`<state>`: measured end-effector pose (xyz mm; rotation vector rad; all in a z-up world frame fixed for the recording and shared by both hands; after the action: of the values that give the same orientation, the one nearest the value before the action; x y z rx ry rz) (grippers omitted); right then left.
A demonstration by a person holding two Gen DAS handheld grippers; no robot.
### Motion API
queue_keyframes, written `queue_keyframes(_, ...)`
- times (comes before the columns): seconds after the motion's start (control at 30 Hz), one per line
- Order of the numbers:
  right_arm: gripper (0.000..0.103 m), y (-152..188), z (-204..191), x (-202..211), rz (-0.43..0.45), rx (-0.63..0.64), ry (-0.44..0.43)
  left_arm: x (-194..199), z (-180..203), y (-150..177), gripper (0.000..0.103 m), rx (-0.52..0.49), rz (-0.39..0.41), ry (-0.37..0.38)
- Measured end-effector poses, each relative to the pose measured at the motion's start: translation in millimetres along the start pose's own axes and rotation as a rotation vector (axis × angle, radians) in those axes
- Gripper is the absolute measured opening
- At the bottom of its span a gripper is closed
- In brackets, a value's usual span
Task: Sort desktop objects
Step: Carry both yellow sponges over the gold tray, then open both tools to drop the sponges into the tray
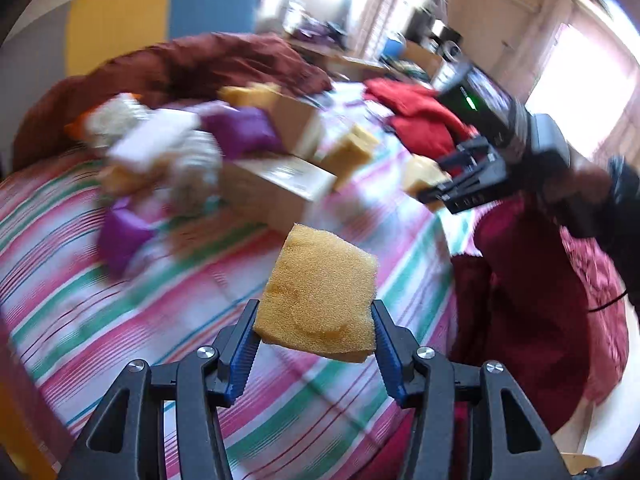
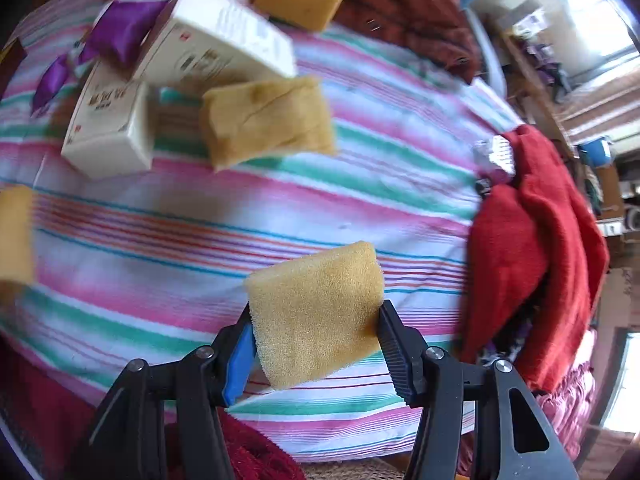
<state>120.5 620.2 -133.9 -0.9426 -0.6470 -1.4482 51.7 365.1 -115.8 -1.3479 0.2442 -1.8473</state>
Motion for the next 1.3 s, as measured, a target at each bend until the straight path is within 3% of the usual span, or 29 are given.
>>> queue_keyframes(0.07, 0.058, 0, 4, 2, 0.016, -0.024, 0.041, 17, -13, -1, 0.054, 0.044, 0.037, -0.024)
queue_keyframes(0.1, 0.058, -15, -1, 23, 0.016, -0.028, 0.056, 27, -21, 1, 0.054, 0.062, 0.053, -0.034)
queue_keyframes(0.17, 0.058, -12, 5, -10, 0.012, -0.032, 0.072, 46, -35, 5, 0.054, 0.099, 0.087, -0.054)
queue_keyframes(0.27, 0.059, -25, 9, -6, 0.029, -0.014, 0.108, 70, -54, 9, 0.054, 0.146, 0.133, -0.082)
queue_keyframes(0.47, 0.060, -60, -35, 55, 0.169, 0.030, 0.088, 121, -93, 22, 0.054, 0.255, 0.228, -0.154)
queue_keyframes(0.67, 0.060, -104, -115, 127, 0.365, 0.143, -0.065, 170, -136, 45, 0.054, 0.359, 0.305, -0.238)
queue_keyframes(0.87, 0.060, -133, -216, 193, 0.477, 0.249, -0.262, 219, -187, 76, 0.054, 0.480, 0.367, -0.333)
queue_keyframes(1.07, 0.060, -162, -309, 241, 0.510, 0.308, -0.444, 260, -235, 106, 0.054, 0.580, 0.389, -0.440)
queue_keyframes(1.3, 0.060, -197, -391, 256, 0.453, 0.321, -0.561, 286, -292, 128, 0.055, 0.648, 0.367, -0.530)
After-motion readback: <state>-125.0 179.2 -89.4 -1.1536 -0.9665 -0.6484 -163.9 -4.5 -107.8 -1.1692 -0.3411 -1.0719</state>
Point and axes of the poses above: each gripper's, at about its wrist camera, not at the fingertips, and x roughly against the way its jaws point, z to its right, y to its underside, the point moved 8 cm from there along -x, roughly the way its jaws point, and after that the axes turned 11 degrees about y, right-handed, at the moved point
